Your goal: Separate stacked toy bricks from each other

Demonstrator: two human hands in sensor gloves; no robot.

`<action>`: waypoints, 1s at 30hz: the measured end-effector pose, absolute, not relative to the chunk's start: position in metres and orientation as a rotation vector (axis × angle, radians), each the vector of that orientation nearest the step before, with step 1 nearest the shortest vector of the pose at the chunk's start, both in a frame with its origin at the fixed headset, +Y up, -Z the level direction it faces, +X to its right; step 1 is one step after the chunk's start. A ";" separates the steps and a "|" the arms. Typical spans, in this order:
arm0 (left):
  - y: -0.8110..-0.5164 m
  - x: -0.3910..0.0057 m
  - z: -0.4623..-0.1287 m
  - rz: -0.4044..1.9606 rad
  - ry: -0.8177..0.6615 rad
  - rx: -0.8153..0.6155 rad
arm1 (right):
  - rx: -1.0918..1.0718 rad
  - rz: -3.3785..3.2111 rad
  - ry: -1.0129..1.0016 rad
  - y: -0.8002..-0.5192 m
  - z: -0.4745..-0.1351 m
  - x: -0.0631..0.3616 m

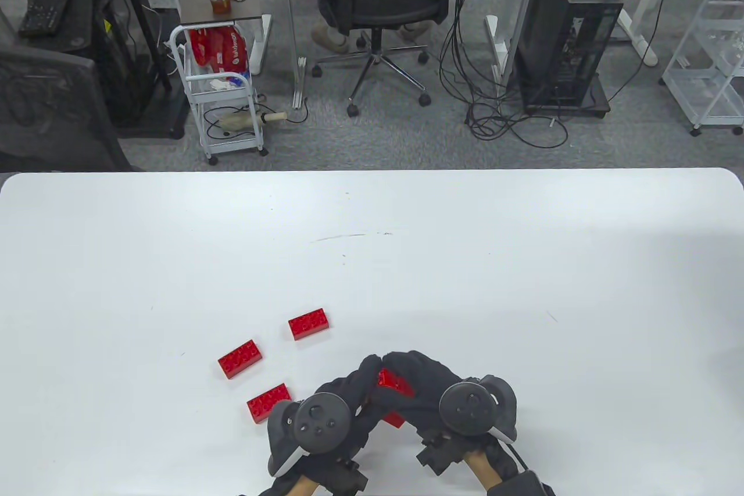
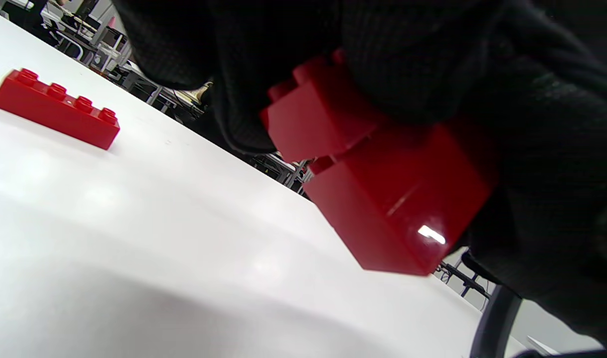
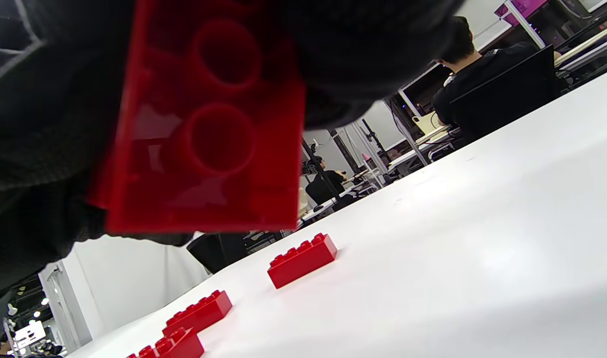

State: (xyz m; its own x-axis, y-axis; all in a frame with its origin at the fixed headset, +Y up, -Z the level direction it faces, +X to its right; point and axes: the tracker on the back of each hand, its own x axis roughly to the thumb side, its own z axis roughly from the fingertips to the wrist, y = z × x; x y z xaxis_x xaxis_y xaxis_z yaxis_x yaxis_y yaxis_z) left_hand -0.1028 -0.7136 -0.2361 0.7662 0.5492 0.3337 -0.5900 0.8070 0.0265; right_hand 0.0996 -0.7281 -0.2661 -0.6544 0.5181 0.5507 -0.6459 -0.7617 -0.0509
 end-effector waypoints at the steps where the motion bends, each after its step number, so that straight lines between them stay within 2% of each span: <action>1: -0.713 -0.104 -0.236 0.620 -0.316 0.135 | 0.690 2.376 -0.339 -0.728 -0.266 0.100; 7: -0.711 -0.107 -0.238 0.581 -0.272 0.165 | 0.680 2.408 -0.371 -0.730 -0.268 0.102; 15: -0.704 -0.119 -0.245 0.465 -0.137 0.210 | 0.633 2.372 -0.401 -0.725 -0.271 0.111; 19: -0.705 -0.120 -0.254 0.408 -0.068 0.174 | 0.619 2.385 -0.412 -0.726 -0.273 0.117; 22: -0.709 -0.112 -0.261 0.283 -0.008 0.123 | 0.585 2.370 -0.414 -0.726 -0.276 0.123; 30: -0.712 -0.095 -0.295 0.011 0.069 -0.082 | 0.566 2.347 -0.443 -0.721 -0.276 0.130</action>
State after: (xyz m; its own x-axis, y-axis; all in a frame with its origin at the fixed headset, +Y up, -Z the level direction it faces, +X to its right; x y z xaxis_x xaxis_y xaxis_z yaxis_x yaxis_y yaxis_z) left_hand -0.0952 -0.7123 -0.2950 0.9976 0.0077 -0.0693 -0.0133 0.9966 -0.0815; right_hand 0.1302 -0.7212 -0.2763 -0.6790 0.5324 0.5055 -0.6801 -0.7155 -0.1599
